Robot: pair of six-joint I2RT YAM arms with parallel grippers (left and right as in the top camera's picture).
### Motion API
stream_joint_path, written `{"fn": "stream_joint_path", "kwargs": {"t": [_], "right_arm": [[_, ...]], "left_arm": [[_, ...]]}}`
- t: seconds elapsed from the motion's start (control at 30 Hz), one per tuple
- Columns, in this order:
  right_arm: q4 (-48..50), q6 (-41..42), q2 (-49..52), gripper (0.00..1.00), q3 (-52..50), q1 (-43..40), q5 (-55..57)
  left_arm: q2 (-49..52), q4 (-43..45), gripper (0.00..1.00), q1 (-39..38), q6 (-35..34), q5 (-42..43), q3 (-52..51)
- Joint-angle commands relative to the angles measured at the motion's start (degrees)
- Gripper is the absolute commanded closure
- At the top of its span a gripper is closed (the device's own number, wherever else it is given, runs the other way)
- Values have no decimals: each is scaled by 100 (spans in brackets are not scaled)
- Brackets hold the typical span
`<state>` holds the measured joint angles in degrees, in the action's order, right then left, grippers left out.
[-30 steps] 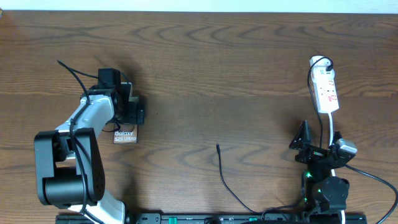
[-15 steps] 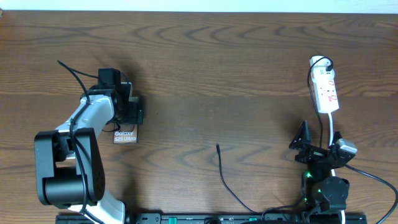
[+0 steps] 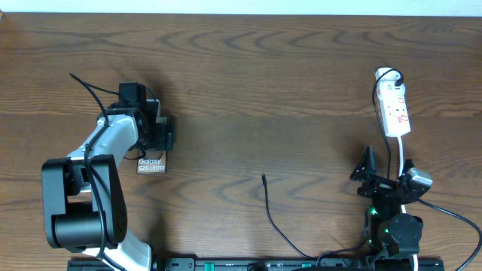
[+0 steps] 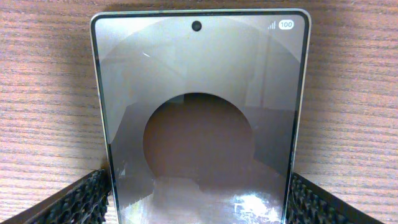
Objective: Plug charger to phone and switch on socket
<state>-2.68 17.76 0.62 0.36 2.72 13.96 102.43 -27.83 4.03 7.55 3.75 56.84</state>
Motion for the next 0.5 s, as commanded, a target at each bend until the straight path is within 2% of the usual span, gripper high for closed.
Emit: {"fn": "stream_joint_path", "kwargs": {"t": [0.0, 0.47], "right_arm": [[-22, -22, -33, 1, -4, 37, 70], [-22, -22, -33, 1, -4, 37, 70]], "left_arm": [[46, -31, 16, 17, 37, 28, -151], [46, -31, 20, 17, 39, 28, -151]]}}
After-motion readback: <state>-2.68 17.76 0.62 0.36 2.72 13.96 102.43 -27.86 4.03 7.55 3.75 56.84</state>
